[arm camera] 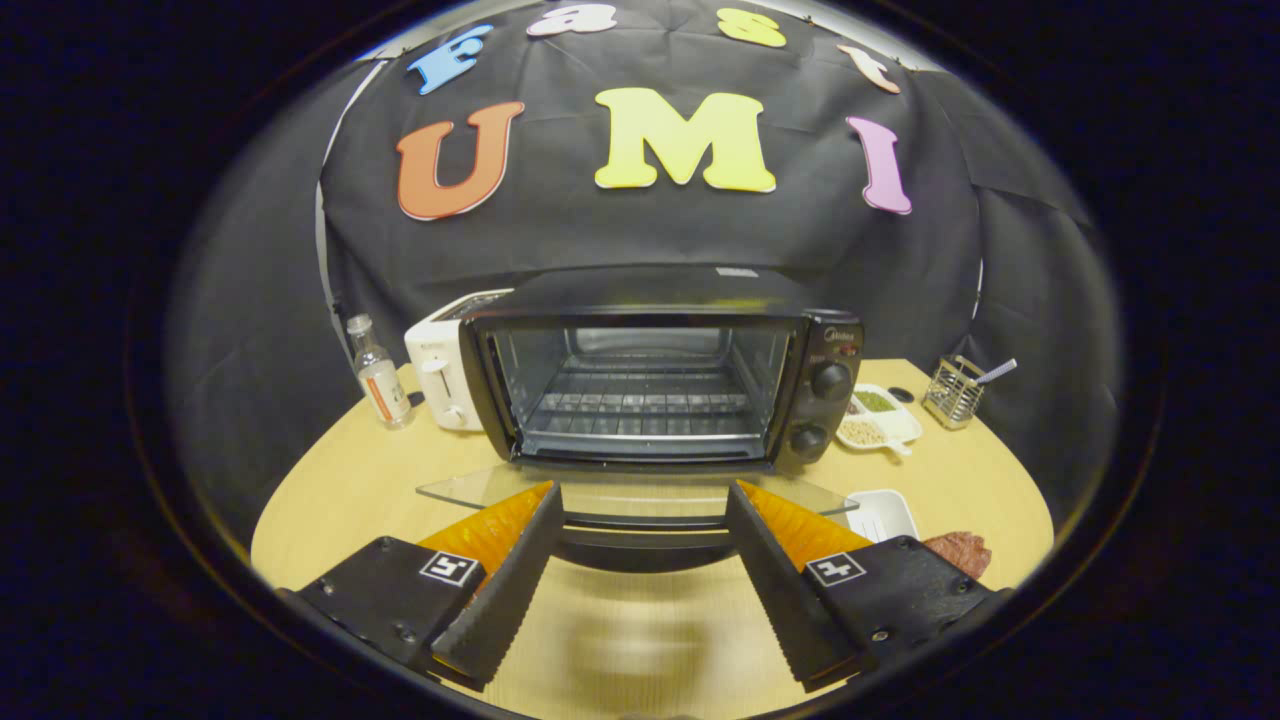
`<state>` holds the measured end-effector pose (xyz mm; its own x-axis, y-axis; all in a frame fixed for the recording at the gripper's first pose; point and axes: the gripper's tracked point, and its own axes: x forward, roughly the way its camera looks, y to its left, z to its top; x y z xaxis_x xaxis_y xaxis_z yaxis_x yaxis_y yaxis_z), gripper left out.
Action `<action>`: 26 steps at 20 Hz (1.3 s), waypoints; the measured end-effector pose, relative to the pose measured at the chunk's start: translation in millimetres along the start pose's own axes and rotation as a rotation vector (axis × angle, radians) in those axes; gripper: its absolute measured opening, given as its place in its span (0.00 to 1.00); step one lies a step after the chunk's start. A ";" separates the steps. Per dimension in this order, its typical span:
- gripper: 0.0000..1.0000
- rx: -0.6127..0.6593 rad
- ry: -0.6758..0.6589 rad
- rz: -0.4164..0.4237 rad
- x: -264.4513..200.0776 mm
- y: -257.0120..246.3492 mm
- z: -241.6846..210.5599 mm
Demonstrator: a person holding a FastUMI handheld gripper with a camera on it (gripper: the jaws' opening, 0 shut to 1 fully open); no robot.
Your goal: Open the toaster oven, put the food inside, and close the toaster oven door.
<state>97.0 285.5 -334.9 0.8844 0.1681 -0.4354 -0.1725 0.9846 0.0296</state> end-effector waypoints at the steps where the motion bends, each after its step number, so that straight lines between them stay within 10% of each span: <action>1: 1.00 -0.001 0.027 0.002 1.1 0.1 -12.0; 9: 1.00 -0.001 0.161 0.009 21.6 -3.8 -76.5; 26: 1.00 -0.080 0.109 0.054 -7.4 -56.5 -22.1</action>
<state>90.6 227.6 -353.2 0.8210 0.2103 -0.5307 -0.2566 0.9664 -0.0140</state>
